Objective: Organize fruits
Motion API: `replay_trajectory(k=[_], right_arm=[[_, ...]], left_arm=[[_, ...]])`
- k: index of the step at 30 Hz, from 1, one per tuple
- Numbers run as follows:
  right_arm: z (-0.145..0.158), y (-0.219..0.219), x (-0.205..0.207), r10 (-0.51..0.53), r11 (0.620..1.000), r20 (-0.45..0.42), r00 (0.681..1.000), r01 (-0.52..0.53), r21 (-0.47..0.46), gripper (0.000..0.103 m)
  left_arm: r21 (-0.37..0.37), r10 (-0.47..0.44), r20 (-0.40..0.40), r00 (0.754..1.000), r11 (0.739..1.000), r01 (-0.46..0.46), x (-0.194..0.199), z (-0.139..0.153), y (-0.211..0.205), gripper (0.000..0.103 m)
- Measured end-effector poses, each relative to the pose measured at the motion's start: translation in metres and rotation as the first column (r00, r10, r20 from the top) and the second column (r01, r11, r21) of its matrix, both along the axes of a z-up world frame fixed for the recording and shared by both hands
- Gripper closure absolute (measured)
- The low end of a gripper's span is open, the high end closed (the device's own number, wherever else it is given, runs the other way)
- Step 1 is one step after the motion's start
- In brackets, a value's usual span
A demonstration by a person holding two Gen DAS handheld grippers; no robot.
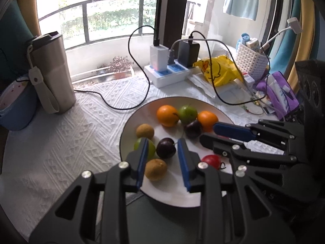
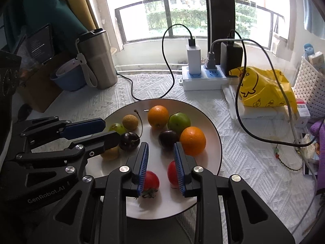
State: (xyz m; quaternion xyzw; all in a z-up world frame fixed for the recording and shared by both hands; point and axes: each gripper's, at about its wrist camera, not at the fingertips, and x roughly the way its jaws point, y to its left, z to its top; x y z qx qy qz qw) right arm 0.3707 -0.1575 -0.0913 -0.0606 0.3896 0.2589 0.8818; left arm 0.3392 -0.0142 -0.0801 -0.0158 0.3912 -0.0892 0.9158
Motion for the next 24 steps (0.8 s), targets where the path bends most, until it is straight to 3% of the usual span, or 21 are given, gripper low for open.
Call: replay_trajectory(k=[6, 8, 24], right_arm=[[0.012, -0.002, -0.015, -0.004, 1.000, 0.022, 1.000, 0.004, 0.000, 0.076], [0.016, -0.003, -0.022, -0.006, 1.000, 0.031, 0.999, 0.006, -0.001, 0.076], [0.044, -0.010, -0.079, -0.014, 1.000, 0.093, 0.996, 0.015, -0.006, 0.076]], left_arm=[[-0.008, 0.005, 0.030, 1.000, 1.000, -0.004, -0.016, 0.012, 0.002, 0.069], [-0.016, 0.007, 0.045, 0.999, 1.000, -0.006, -0.023, 0.017, 0.004, 0.056], [-0.013, 0.057, 0.111, 0.992, 0.998, -0.056, -0.085, 0.046, 0.012, 0.056]])
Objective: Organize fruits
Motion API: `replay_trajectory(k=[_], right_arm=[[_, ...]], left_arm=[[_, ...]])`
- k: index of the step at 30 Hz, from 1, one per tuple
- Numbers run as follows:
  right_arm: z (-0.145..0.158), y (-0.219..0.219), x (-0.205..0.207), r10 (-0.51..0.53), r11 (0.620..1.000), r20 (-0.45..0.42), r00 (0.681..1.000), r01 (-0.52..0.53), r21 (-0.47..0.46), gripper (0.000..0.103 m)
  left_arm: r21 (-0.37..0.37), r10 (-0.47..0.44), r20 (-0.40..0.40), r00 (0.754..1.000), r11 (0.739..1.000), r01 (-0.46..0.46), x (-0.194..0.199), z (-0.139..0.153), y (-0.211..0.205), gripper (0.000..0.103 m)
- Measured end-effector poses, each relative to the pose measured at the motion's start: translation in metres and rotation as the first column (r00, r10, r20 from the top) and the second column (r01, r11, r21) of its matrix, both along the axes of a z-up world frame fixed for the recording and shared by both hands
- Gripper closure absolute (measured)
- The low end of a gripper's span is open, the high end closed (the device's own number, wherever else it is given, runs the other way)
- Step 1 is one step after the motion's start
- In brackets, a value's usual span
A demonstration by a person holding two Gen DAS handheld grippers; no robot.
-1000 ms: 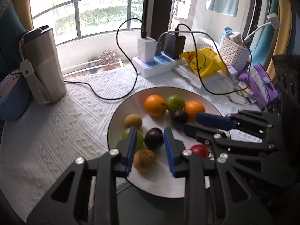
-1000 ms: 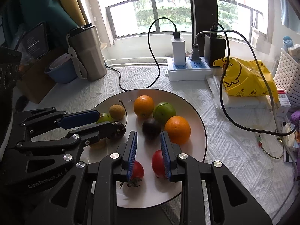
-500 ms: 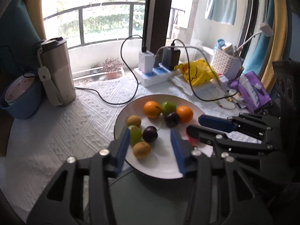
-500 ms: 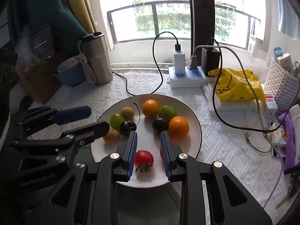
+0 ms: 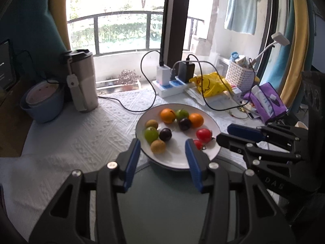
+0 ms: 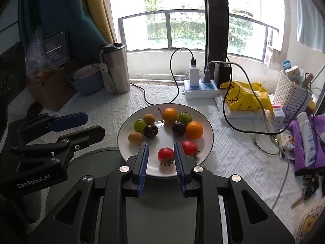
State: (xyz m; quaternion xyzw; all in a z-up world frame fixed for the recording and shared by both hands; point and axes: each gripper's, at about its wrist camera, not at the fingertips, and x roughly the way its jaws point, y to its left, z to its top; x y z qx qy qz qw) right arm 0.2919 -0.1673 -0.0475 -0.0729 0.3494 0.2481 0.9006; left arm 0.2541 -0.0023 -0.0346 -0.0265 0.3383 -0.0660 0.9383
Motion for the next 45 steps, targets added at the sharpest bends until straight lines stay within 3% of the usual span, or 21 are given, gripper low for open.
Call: replay_trajectory(k=[7, 9, 10, 11, 17, 19, 27, 30, 37, 45], right_arm=[[0.015, -0.003, -0.031, -0.001, 1.000, 0.040, 0.999, 0.001, -0.002, 0.076], [0.019, -0.004, -0.040, -0.003, 1.000, 0.050, 0.999, 0.003, -0.003, 0.075], [0.020, -0.004, -0.045, -0.004, 1.000, 0.055, 0.998, 0.004, -0.004, 0.075], [0.022, -0.004, -0.050, -0.005, 1.000, 0.062, 0.998, 0.005, -0.005, 0.075], [0.030, -0.007, -0.079, -0.015, 1.000, 0.082, 0.997, 0.015, 0.002, 0.073], [0.034, -0.008, -0.087, -0.017, 1.000, 0.087, 0.996, 0.016, 0.012, 0.060], [0.047, -0.014, -0.127, -0.034, 0.999, 0.137, 0.990, 0.031, 0.022, 0.057], [0.054, -0.018, -0.141, -0.042, 0.999, 0.163, 0.986, 0.039, 0.026, 0.047], [0.072, -0.031, -0.176, -0.074, 0.997, 0.225, 0.972, 0.068, 0.036, 0.027], [0.099, -0.043, -0.199, -0.114, 0.993, 0.290, 0.950, 0.104, 0.048, 0.022]], left_arm=[[-0.007, 0.029, 0.047, 0.998, 1.000, -0.029, -0.032, 0.015, 0.003, 0.054], [-0.019, 0.041, 0.066, 0.997, 0.999, -0.040, -0.045, 0.019, 0.005, 0.042], [-0.026, 0.042, 0.072, 0.996, 0.999, -0.040, -0.049, 0.021, 0.006, 0.022], [-0.039, 0.042, 0.082, 0.996, 0.998, -0.039, -0.056, 0.023, 0.008, 0.011], [-0.024, 0.053, 0.111, 0.992, 0.998, -0.051, -0.087, 0.029, 0.008, 0.009], [-0.014, 0.059, 0.120, 0.991, 0.998, -0.057, -0.098, 0.030, 0.008, 0.009], [-0.029, 0.103, 0.198, 0.975, 0.995, -0.100, -0.146, 0.040, 0.010, 0.009], [-0.035, 0.120, 0.224, 0.967, 0.993, -0.115, -0.163, 0.047, 0.011, 0.009], [-0.013, 0.161, 0.344, 0.925, 0.986, -0.167, -0.200, 0.070, 0.012, 0.009], [0.038, 0.206, 0.400, 0.893, 0.970, -0.240, -0.218, 0.088, 0.012, 0.009]])
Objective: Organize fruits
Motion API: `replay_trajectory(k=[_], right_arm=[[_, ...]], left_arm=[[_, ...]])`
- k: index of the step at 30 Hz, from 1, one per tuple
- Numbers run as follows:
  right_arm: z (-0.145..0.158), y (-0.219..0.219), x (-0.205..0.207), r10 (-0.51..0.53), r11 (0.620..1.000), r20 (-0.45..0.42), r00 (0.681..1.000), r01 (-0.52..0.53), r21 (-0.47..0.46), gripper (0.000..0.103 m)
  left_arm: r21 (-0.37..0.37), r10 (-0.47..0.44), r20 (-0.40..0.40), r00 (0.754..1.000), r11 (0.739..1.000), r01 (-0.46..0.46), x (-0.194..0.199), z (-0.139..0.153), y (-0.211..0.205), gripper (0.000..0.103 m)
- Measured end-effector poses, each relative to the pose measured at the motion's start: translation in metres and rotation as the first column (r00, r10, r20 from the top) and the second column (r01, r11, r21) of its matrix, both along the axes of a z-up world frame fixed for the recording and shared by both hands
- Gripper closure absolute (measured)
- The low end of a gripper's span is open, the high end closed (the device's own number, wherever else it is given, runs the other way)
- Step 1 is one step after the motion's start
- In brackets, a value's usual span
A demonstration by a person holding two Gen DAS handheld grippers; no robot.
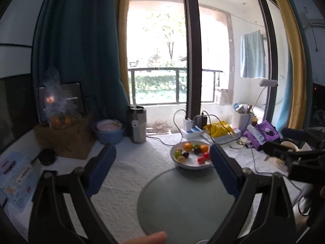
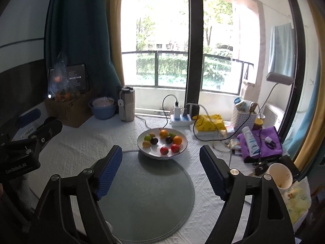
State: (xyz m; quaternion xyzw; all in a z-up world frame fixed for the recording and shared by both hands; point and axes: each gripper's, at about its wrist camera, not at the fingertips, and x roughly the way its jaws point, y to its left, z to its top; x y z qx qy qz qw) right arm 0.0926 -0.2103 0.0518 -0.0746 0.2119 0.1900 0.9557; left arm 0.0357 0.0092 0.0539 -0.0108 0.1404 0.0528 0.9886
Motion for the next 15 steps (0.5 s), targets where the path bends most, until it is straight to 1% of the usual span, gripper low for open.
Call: replay_trajectory(k=[8, 15], right_arm=[[0.011, -0.004, -0.009, -0.016, 1.000, 0.031, 0.999, 0.016, 0.002, 0.021], [0.013, -0.005, -0.009, -0.026, 1.000, 0.038, 0.999, 0.026, 0.000, 0.021]], left_arm=[[-0.004, 0.001, 0.032, 0.999, 1.000, -0.001, -0.010, 0.010, 0.005, 0.009], [-0.013, 0.007, 0.031, 0.999, 1.000, -0.007, -0.011, 0.010, 0.008, 0.009]])
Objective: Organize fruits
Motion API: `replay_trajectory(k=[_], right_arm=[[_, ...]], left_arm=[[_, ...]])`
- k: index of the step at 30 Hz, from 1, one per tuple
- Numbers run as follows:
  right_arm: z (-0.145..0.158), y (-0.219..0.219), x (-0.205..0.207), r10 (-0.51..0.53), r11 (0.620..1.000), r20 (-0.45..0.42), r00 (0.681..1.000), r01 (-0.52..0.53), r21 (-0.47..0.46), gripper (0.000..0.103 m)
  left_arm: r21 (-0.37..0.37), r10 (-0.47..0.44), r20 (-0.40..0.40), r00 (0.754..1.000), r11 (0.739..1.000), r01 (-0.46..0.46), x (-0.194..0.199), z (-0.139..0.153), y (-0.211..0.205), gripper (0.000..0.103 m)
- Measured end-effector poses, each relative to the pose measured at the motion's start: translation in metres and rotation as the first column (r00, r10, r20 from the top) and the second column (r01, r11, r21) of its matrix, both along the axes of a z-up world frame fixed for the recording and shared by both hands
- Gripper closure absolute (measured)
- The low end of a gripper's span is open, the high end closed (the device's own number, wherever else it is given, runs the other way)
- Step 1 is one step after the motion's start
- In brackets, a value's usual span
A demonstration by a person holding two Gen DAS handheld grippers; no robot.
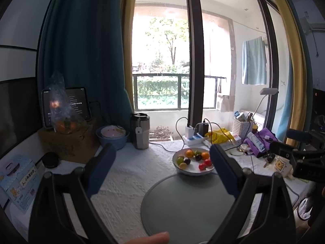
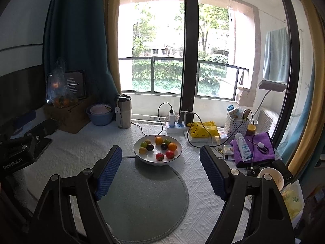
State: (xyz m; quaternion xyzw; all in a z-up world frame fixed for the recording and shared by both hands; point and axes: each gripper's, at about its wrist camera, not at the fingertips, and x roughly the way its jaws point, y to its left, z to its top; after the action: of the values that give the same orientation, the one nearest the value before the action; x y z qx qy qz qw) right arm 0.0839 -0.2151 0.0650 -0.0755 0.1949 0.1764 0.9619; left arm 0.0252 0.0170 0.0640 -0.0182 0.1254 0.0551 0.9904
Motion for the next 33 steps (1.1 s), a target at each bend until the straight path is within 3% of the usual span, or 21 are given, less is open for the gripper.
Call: replay_trajectory(k=[33], right_arm=[[-0.0028, 0.0031, 0.0025, 0.009, 1.000, -0.014, 1.000, -0.009, -0.012, 0.021]], left_arm=[[-0.013, -0.015, -0.015, 1.000, 1.000, 0.015, 0.0020, -0.0016, -0.0019, 0.009]])
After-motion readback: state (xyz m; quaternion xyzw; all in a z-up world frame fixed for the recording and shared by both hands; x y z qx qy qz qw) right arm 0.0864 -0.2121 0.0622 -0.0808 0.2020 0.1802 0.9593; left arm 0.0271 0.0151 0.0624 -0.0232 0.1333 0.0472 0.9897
